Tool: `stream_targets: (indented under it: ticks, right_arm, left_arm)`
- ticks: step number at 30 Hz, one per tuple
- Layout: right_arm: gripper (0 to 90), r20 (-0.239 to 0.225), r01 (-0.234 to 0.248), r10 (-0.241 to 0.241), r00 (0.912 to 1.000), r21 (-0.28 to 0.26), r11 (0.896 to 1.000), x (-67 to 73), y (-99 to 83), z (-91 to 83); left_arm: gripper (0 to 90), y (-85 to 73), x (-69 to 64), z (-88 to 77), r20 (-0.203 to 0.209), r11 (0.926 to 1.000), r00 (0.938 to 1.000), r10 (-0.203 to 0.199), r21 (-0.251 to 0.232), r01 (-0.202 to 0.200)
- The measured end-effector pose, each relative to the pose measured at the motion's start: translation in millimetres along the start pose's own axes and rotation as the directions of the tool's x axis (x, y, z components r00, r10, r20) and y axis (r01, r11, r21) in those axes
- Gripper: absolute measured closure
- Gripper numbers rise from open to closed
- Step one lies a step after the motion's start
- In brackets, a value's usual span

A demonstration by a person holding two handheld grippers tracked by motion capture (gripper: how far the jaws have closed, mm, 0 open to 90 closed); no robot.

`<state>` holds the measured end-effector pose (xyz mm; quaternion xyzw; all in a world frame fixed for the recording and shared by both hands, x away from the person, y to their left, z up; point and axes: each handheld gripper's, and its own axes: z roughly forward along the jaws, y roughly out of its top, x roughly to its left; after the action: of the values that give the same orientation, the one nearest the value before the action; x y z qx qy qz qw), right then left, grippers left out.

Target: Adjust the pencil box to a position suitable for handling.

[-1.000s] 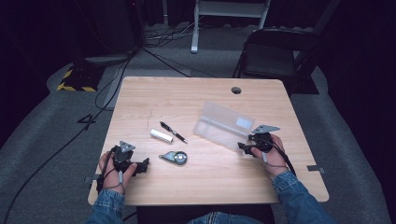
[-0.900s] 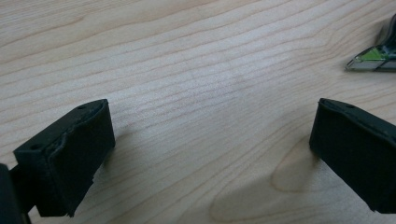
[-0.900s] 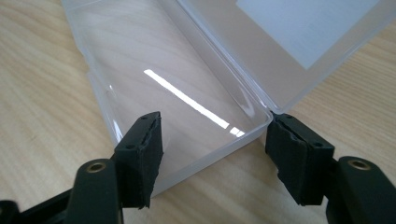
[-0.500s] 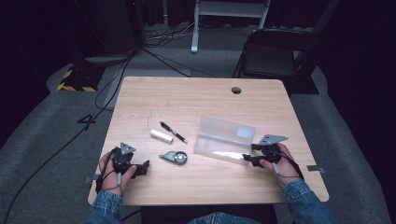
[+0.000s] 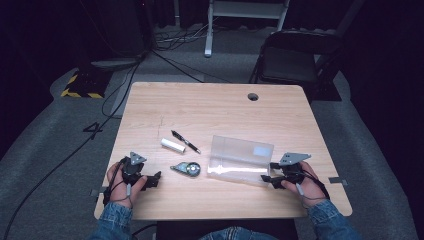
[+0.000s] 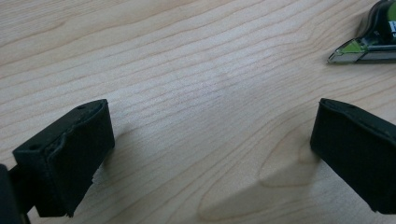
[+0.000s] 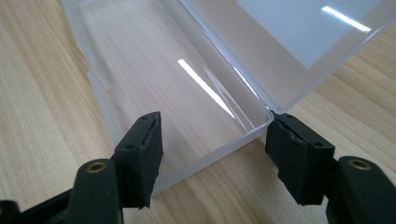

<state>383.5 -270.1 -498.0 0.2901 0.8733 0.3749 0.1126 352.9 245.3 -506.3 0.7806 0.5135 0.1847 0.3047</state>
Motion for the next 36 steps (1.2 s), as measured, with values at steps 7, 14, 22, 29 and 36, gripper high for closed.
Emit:
stream_targets:
  ticks: [7,14,22,29,36]
  right_arm:
    - [34.6,-0.001,-0.056,0.056,0.9984,0.017,0.998,0.2,1.8,-2.7]
    - [34.2,0.022,-0.093,0.093,0.9954,-0.001,0.996,-2.0,8.1,-12.1]
    - [36.8,0.066,-0.130,0.132,0.9890,-0.026,0.991,-4.6,10.7,-27.1]
    - [42.0,0.073,-0.147,0.150,0.9859,-0.048,0.988,-1.0,18.5,-36.3]
    - [41.5,0.059,-0.121,0.125,0.9904,-0.065,0.991,13.3,30.9,-35.7]
  left_arm:
    - [0.2,-0.6,-0.8,-0.3,0.004,1.0000,1.0000,-0.003,-0.001,0.003]
    - [0.2,-0.9,-1.0,-0.6,0.003,1.0000,1.0000,-0.002,0.001,0.002]
    - [0.1,-0.5,-0.9,-0.3,0.003,1.0000,1.0000,0.000,0.001,0.000]
    - [0.1,-2.5,-2.0,-2.4,0.003,0.9999,0.9999,0.011,0.003,-0.011]
    - [0.2,-4.1,-3.0,-3.6,0.010,0.9999,0.9999,0.010,0.004,-0.010]
